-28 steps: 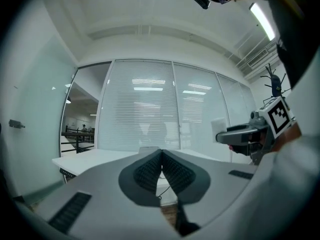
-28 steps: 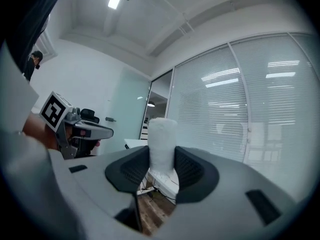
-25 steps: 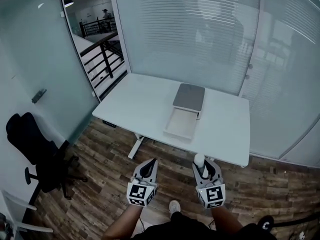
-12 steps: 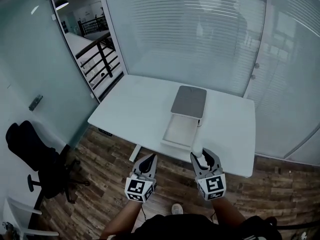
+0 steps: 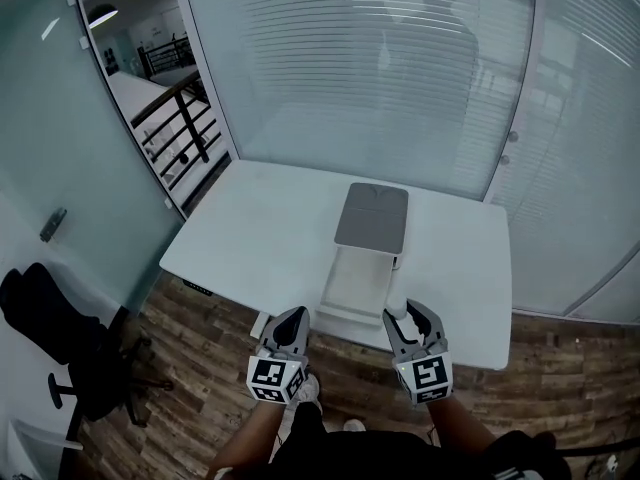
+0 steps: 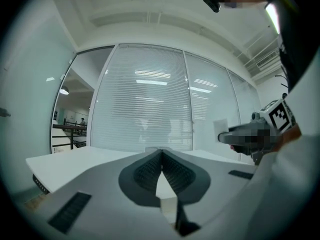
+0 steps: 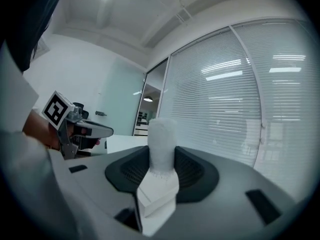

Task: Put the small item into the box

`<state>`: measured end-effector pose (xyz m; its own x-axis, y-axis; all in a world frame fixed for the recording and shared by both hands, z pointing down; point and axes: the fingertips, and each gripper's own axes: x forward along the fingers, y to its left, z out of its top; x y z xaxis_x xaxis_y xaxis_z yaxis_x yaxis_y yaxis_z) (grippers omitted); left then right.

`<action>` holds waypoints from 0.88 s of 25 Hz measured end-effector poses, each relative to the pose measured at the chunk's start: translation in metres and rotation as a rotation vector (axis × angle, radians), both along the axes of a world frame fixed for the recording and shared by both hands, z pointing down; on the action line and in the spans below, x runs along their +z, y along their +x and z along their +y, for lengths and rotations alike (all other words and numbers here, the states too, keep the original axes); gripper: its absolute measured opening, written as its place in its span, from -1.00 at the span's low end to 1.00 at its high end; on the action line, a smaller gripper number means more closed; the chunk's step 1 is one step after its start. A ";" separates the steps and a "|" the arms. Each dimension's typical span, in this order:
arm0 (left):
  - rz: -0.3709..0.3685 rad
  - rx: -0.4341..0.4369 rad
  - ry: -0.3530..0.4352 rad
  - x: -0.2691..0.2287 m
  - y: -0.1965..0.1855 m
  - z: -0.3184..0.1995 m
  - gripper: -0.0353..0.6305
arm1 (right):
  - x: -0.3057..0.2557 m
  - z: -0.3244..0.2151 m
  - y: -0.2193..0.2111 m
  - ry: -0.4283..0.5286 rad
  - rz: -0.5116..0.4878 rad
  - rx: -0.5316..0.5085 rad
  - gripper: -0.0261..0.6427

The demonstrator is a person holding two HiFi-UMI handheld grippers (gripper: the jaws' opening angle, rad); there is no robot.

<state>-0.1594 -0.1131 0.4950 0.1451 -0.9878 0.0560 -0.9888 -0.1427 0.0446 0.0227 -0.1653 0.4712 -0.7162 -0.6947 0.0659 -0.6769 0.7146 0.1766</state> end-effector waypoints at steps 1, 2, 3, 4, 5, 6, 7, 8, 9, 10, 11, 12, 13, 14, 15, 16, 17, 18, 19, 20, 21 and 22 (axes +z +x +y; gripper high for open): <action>-0.004 0.001 -0.003 0.002 -0.006 -0.008 -0.86 | 0.000 -0.006 -0.004 0.001 0.003 0.005 -0.45; -0.007 0.009 -0.006 0.003 -0.011 -0.016 -0.86 | 0.002 -0.012 -0.009 -0.002 0.004 0.008 -0.45; -0.009 0.028 -0.008 0.004 -0.016 -0.024 -0.86 | 0.004 -0.017 -0.015 -0.005 0.002 0.013 -0.45; -0.010 0.055 -0.007 0.005 -0.018 -0.032 -0.86 | 0.006 -0.023 -0.020 -0.007 0.000 0.021 -0.45; -0.010 0.086 -0.004 0.006 -0.018 -0.041 -0.86 | 0.006 -0.030 -0.024 -0.008 -0.003 0.033 -0.45; -0.011 0.115 0.000 0.006 -0.018 -0.050 -0.86 | 0.005 -0.037 -0.027 -0.008 -0.008 0.046 -0.45; -0.012 0.137 0.002 0.006 -0.018 -0.060 -0.86 | 0.003 -0.045 -0.031 -0.010 -0.015 0.059 -0.45; -0.012 0.155 -0.001 0.005 -0.020 -0.070 -0.86 | 0.001 -0.053 -0.036 -0.015 -0.021 0.071 -0.45; -0.011 0.169 -0.008 0.005 -0.023 -0.079 -0.86 | 0.000 -0.059 -0.042 -0.020 -0.025 0.081 -0.45; -0.011 0.180 -0.016 0.006 -0.026 -0.086 -0.86 | -0.001 -0.065 -0.049 -0.023 -0.021 0.086 -0.45; -0.013 0.192 -0.023 0.007 -0.030 -0.094 -0.86 | 0.000 -0.071 -0.055 -0.023 -0.010 0.090 -0.45; -0.016 0.205 -0.027 0.008 -0.033 -0.101 -0.86 | 0.003 -0.077 -0.059 -0.024 -0.002 0.096 -0.45; -0.020 0.220 -0.030 0.008 -0.035 -0.109 -0.86 | 0.006 -0.085 -0.062 -0.027 0.001 0.106 -0.45; -0.025 0.236 -0.033 0.009 -0.035 -0.117 -0.86 | 0.007 -0.092 -0.064 -0.033 0.004 0.117 -0.45; -0.028 0.252 -0.034 0.009 -0.036 -0.126 -0.86 | 0.008 -0.099 -0.065 -0.039 0.006 0.128 -0.45; -0.032 0.268 -0.035 0.009 -0.037 -0.134 -0.86 | 0.008 -0.107 -0.068 -0.047 0.007 0.136 -0.45; -0.035 0.286 -0.034 0.009 -0.038 -0.142 -0.86 | 0.008 -0.112 -0.072 -0.058 0.003 0.141 -0.45; -0.036 0.307 -0.035 0.010 -0.040 -0.147 -0.86 | 0.009 -0.115 -0.076 -0.071 -0.006 0.145 -0.45; -0.033 0.330 -0.040 0.013 -0.042 -0.149 -0.86 | 0.009 -0.115 -0.079 -0.083 -0.016 0.151 -0.45; -0.028 0.355 -0.047 0.016 -0.044 -0.151 -0.86 | 0.010 -0.114 -0.083 -0.091 -0.024 0.161 -0.45; -0.023 0.379 -0.049 0.017 -0.048 -0.152 -0.86 | 0.010 -0.112 -0.085 -0.094 -0.026 0.175 -0.45; -0.021 0.400 -0.047 0.016 -0.052 -0.153 -0.86 | 0.011 -0.111 -0.088 -0.095 -0.025 0.191 -0.45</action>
<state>-0.2112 -0.2657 0.5110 0.5163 -0.8498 0.1063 -0.8561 -0.5151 0.0409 -0.0655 -0.2761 0.4820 -0.5748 -0.8093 0.1210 -0.8047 0.5859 0.0960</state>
